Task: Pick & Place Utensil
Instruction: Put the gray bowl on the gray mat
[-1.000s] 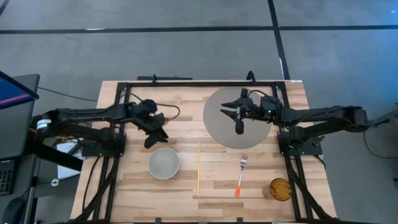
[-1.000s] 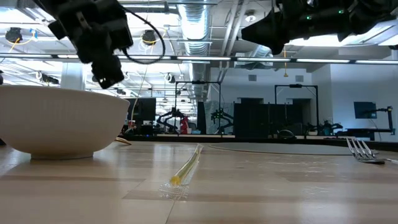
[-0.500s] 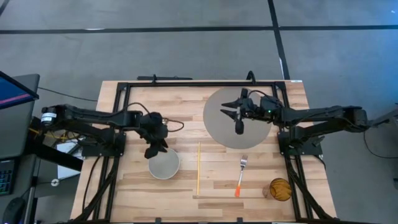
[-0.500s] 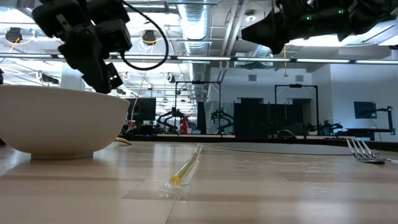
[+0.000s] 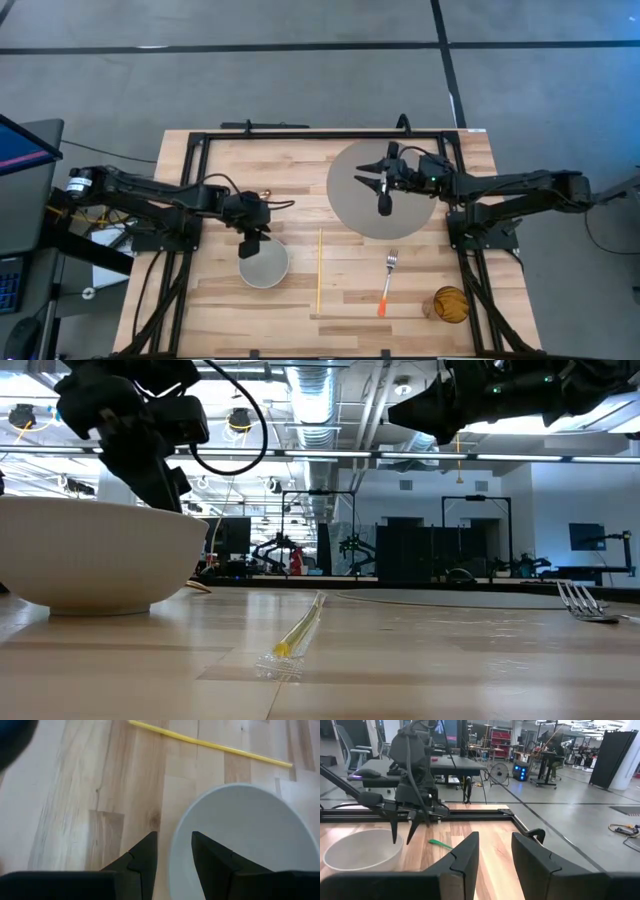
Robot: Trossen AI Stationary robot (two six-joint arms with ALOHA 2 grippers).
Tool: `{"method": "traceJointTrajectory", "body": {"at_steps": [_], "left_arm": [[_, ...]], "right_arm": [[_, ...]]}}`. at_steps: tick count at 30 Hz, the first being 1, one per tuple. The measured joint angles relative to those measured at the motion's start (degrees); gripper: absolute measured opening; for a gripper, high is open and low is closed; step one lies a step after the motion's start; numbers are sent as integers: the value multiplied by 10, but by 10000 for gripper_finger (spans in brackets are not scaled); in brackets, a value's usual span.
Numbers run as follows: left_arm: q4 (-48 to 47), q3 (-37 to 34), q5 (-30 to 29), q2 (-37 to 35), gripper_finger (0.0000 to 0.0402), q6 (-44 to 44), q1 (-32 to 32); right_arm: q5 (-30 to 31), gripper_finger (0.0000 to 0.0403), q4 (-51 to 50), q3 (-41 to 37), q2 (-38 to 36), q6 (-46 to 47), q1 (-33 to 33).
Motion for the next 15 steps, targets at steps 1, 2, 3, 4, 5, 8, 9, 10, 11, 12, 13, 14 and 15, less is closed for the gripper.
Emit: {"method": "traceJointTrajectory", "body": {"at_steps": [1, 2, 3, 4, 5, 8, 9, 10, 11, 12, 13, 14, 15], "left_arm": [[0, 0, 0, 0, 121, 0, -2], [0, 0, 0, 1, 121, 0, -4], [0, 0, 0, 3, 121, 0, -6], [-3, 0, 0, 5, 121, 0, -7], [-8, 0, 0, 9, 121, 1, -8], [-11, -1, 0, 27, 121, 1, -7], [-10, -3, 0, 33, 121, 1, -7], [-10, -7, 0, 40, 121, 1, -7], [-11, -11, 0, 48, 121, 1, -7], [-11, -15, 0, 54, 121, 1, -7], [-14, -18, 0, 60, 121, 1, -7], [-13, -18, 0, 65, 121, 1, -7], [-12, -19, 0, 69, 120, 1, -7]], "right_arm": [[0, 109, 0, 0, 0, 0, 0], [0, 109, 0, 0, 0, 0, 0], [0, 109, -1, 0, 0, 0, 0], [0, 109, -2, 0, 0, 0, 0], [0, 109, -2, 0, 0, 0, 0], [0, 109, -2, 0, 0, 0, 0], [0, 109, -3, 0, 0, 0, 0], [0, 109, -3, 0, 0, 0, 0], [0, 109, -4, 0, 0, 0, 0], [0, 109, -4, 0, 0, 0, 0], [0, 109, -4, 0, 0, 0, 0], [0, 109, -4, 0, 0, 0, 0], [0, 109, -4, 0, 0, 0, 0]]}}
